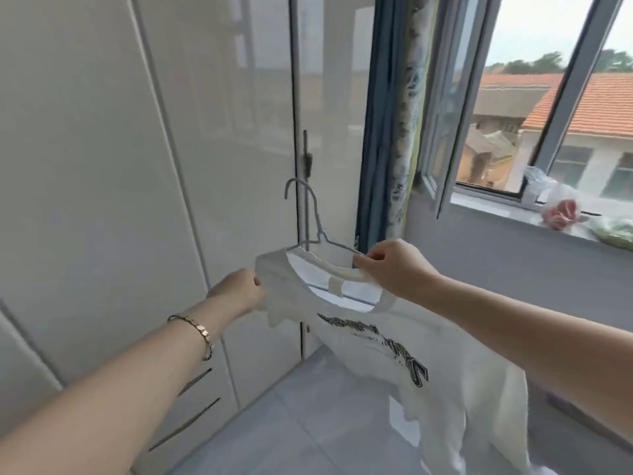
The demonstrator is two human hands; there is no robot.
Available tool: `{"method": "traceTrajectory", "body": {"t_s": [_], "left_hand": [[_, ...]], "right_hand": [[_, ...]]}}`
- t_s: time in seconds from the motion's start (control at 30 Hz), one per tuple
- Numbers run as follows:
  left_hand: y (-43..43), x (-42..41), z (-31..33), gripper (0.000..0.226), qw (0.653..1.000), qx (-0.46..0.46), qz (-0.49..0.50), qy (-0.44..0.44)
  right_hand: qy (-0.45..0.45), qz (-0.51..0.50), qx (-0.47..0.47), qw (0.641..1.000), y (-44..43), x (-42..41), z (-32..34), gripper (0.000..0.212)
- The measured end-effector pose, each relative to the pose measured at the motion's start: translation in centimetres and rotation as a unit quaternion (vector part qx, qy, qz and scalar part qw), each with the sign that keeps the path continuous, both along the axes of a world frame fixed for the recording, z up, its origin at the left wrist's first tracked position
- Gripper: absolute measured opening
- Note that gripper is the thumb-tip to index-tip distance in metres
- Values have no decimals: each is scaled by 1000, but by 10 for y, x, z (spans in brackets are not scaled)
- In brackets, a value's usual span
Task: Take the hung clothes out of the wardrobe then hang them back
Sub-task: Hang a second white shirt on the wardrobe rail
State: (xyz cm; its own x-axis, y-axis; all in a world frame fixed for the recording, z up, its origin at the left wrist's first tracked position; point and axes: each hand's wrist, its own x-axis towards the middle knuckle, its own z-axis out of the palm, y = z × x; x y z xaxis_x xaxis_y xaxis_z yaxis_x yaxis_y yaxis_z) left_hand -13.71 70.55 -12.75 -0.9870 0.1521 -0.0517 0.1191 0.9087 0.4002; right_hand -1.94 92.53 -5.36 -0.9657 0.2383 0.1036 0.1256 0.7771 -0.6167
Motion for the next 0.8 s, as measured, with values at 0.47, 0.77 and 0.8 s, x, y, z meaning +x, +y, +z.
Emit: {"method": "traceTrajectory", "body": {"t_s": [0.47,0.77,0.8], "left_hand": [[-428,153,26,23,954,-2,299,25],[-633,230,83,21,903,36,418,92],[-650,232,88,22,893,48,435,101]], "right_hand": [[-68,226,-69,969,-392,-8,10,36],[-85,298,-136,941,-624,-12,44,31],[-91,306,-145,937,-646,-15,48,30]]}}
